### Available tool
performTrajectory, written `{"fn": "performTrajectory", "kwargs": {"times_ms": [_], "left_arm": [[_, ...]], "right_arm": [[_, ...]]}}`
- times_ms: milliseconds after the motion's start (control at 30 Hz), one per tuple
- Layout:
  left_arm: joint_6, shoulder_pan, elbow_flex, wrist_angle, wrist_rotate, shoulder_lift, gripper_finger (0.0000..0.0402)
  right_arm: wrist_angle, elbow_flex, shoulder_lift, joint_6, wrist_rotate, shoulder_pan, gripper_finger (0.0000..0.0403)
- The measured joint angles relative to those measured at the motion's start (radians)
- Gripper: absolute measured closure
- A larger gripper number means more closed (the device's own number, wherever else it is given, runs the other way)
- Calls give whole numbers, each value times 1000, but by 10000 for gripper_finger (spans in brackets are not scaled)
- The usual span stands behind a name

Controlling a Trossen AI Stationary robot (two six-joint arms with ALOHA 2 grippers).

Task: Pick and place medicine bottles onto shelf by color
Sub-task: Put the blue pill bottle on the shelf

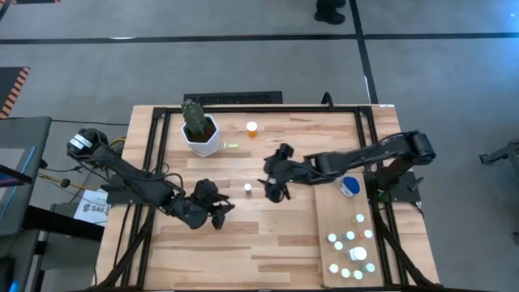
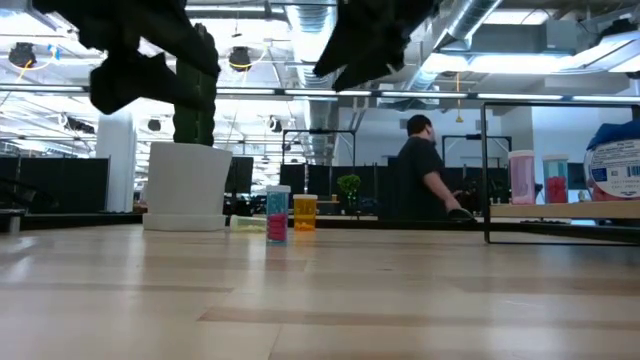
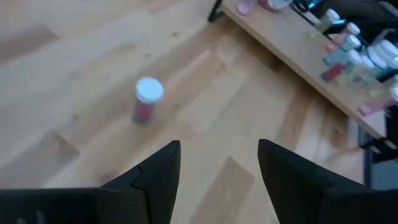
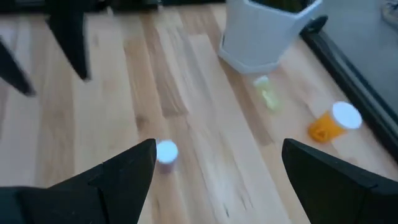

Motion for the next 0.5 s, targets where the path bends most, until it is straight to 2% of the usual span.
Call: {"fn": "performTrajectory", "kwargs": {"times_ms": [133, 267, 367, 500], "left_arm": [[-69, -48, 0, 1, -15, 0, 201], [-118, -112, 0, 8, -91, 0, 201], [-150, -157, 0, 13, -134, 0, 201], [-173, -204, 0, 11, -142, 0, 201]], "right_arm": [[0, 50, 56, -5, -73, -13, 35], [-9, 91, 120, -6, -139, -21, 35], [-9, 121, 173, 2, -145, -24, 35], [-1, 157, 238, 8, -165, -25, 35]]}}
